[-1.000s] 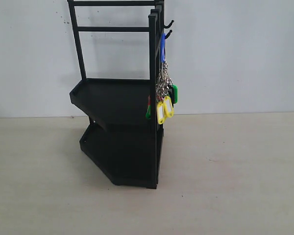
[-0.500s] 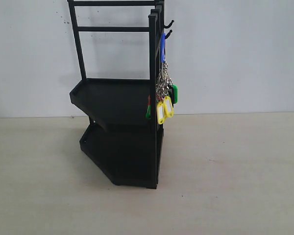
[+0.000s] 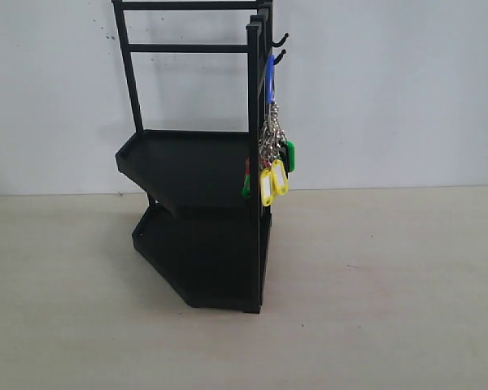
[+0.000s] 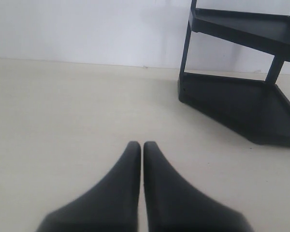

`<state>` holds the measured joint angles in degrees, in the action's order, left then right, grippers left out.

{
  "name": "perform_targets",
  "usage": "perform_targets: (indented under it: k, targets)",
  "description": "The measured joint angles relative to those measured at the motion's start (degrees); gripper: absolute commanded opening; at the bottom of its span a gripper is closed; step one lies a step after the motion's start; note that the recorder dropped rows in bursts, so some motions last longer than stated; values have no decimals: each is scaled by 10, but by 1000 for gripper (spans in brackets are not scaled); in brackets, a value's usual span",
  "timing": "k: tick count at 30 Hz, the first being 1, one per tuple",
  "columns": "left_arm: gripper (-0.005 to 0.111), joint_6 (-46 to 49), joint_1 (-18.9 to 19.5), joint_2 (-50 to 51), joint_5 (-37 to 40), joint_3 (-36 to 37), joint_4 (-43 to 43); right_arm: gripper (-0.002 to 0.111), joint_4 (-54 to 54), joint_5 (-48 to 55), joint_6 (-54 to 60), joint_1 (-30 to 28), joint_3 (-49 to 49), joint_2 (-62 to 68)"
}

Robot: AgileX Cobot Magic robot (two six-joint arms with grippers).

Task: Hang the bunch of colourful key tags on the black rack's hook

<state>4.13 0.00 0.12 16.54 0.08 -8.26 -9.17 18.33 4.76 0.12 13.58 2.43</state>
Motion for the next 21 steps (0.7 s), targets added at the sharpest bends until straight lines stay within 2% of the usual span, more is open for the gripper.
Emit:
perform_targets:
  k: [12, 21]
  targets:
    - [4, 0, 0, 0, 0, 0, 0, 0, 8, -2, -48, 0, -127, -20]
    - [4, 0, 0, 0, 0, 0, 0, 0, 13, 17, -48, 0, -133, -20]
